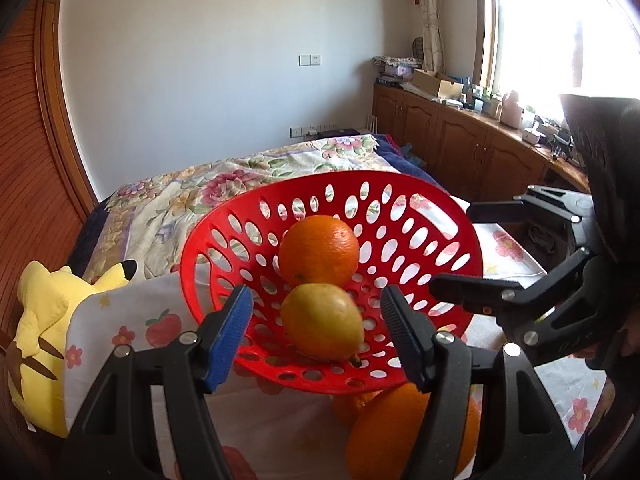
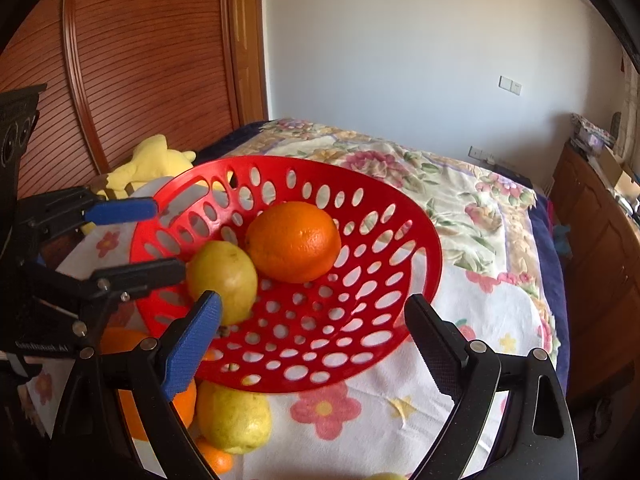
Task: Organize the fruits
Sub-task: 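Lower the orange into the red basket and open the right tool while the left tool releases the pear there, then grasp another large orange with the left tool while the right tool grasps the green round fruit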
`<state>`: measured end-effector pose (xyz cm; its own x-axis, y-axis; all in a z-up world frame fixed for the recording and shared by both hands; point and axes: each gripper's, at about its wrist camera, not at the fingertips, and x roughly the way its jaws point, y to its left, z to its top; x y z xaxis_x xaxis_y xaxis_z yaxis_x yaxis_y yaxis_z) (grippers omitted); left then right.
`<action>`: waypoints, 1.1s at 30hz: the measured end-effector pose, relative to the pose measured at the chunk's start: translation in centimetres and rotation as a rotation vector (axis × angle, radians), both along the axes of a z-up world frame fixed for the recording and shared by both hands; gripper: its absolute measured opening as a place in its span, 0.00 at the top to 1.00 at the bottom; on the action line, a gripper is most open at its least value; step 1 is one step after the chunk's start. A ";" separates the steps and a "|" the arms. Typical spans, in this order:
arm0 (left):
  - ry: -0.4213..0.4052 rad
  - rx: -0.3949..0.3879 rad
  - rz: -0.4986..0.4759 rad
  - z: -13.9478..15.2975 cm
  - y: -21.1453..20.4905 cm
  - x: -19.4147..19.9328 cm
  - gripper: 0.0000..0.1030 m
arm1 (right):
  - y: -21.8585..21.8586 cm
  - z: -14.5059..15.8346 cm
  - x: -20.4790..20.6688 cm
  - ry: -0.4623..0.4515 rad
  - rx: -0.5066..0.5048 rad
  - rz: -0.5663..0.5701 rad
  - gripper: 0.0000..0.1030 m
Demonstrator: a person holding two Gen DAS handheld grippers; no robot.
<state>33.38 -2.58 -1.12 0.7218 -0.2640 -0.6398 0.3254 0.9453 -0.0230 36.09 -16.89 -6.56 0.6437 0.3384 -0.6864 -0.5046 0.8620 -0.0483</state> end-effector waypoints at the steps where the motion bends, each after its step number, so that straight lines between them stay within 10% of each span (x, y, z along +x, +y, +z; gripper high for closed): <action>1: -0.008 -0.005 0.000 0.1 0.1 -0.4 0.35 | -0.2 0.1 -0.4 -0.006 0.005 -0.004 0.09; 33: -0.048 -0.108 0.021 -2.8 -0.7 -9.6 0.24 | -6.5 -3.0 -11.4 -0.088 0.081 -0.180 0.08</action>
<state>23.76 -3.30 -3.97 0.7569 -0.3137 -0.5733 0.3084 0.9449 -0.1099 24.70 -23.38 -9.56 0.7551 0.2643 -0.6000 -0.3390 0.9407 -0.0122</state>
